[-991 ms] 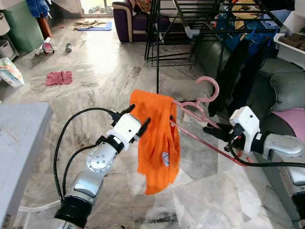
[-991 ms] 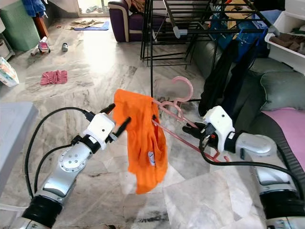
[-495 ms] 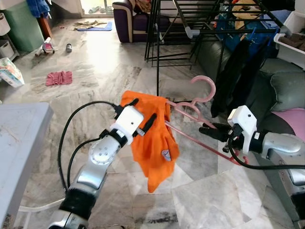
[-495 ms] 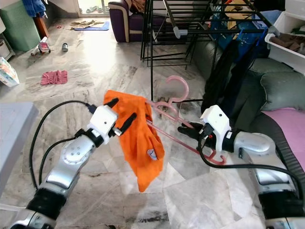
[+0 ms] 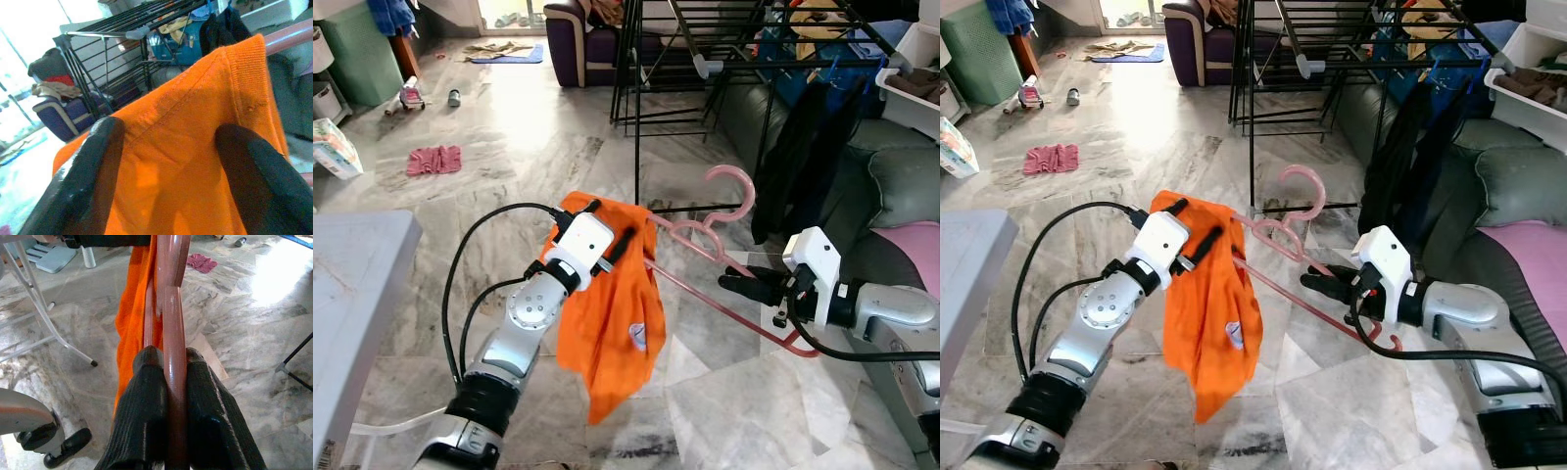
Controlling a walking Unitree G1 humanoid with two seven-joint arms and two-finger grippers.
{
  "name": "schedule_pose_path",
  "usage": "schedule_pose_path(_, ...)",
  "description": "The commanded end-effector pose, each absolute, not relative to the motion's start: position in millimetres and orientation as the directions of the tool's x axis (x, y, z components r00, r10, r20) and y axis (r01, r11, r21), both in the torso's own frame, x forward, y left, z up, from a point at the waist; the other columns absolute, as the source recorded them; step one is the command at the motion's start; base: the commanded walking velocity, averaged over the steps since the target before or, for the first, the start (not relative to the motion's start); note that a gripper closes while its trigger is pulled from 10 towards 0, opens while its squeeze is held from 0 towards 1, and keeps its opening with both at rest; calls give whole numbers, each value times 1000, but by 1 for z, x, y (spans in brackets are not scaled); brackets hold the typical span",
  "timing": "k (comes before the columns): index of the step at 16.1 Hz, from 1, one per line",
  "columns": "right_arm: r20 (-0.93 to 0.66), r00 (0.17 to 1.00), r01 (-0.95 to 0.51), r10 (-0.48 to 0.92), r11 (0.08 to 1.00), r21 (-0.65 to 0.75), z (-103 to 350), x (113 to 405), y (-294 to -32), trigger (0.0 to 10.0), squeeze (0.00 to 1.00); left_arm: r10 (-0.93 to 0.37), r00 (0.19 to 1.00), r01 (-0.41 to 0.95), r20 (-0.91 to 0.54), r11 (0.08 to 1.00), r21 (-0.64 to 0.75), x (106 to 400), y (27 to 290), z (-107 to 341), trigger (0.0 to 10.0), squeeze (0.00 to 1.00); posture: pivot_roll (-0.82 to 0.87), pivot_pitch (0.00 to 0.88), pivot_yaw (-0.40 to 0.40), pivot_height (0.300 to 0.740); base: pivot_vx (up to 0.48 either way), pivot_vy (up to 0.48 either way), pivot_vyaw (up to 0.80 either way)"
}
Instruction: Hang hanger
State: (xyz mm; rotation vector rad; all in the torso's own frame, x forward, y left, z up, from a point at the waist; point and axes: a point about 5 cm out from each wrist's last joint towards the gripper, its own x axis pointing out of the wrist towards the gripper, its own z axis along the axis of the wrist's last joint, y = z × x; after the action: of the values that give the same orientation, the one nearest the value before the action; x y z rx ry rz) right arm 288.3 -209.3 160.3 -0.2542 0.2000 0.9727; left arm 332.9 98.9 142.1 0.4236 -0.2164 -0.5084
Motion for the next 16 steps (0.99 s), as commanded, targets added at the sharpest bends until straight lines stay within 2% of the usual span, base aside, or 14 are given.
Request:
schedule_pose_path(1, -248, 526, -851, 814, 504, -149, 171, 286, -207, 10000, 0, -513, 853, 416, 99, 782, 464, 335, 99, 144, 0, 0, 14, 75, -31, 740, 0, 0, 0)
schedule_pose_path(16, -262, 516, -856, 816, 499, -134, 168, 284, -205, 10000, 0, -510, 855, 410, 99, 780, 472, 335, 98, 140, 0, 0, 9, 81, -37, 740, 0, 0, 0)
